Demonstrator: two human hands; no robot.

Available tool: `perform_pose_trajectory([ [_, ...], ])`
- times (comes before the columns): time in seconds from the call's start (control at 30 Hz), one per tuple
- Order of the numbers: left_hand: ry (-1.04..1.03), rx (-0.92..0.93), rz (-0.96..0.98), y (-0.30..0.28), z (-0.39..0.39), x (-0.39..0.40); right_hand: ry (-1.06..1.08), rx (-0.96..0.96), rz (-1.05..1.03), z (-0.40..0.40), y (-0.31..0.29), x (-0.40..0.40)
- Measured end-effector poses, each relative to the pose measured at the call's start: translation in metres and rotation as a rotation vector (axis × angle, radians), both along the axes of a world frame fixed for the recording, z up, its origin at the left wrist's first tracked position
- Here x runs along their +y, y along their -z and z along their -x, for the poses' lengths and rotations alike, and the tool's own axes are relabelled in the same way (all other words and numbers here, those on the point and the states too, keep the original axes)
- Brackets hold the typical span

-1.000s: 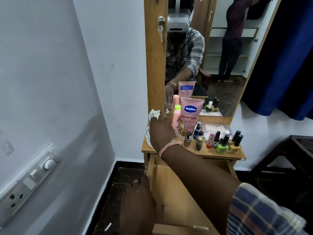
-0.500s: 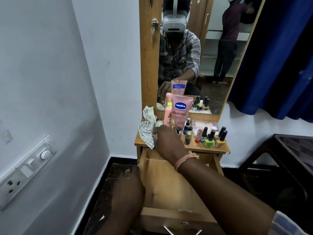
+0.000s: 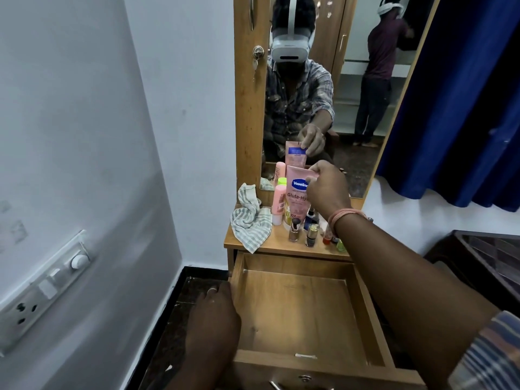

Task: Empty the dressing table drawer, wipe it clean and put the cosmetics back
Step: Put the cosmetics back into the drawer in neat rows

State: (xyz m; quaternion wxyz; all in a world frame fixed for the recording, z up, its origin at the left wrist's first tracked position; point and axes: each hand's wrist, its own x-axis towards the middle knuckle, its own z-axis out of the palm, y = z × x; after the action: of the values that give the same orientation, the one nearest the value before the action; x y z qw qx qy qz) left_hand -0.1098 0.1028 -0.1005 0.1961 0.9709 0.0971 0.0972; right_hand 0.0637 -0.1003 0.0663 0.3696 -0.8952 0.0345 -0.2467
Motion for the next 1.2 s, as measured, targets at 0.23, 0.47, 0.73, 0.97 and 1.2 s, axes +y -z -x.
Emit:
perform_pose_trajectory([
  [0.23, 0.0, -0.021, -0.003, 0.005, -0.003, 0.002, -0.035, -0.185, -0.165, 0.029, -0.055, -0.01],
  [0.47, 0.04, -0.094, -0.011, 0.002, 0.0, 0.0, -0.228, -0.32, -0.302, 0.086, -0.08, 0.006],
  [0.73, 0.236, -0.192, 0.057, -0.001, 0.003, 0.003, -0.328, 0.244, -0.331, 0.12, 0.058, 0.027],
  [0.97, 0.363, -0.018, 0.214, -0.01, 0.007, 0.005, -0.398, 0.285, -0.545, 0.143, 0.097, 0.026],
  [1.2, 0.326, 0.034, 0.31, -0.009, 0.004, 0.006, -0.609, 0.645, -0.636, 0.154, 0.124, 0.016],
])
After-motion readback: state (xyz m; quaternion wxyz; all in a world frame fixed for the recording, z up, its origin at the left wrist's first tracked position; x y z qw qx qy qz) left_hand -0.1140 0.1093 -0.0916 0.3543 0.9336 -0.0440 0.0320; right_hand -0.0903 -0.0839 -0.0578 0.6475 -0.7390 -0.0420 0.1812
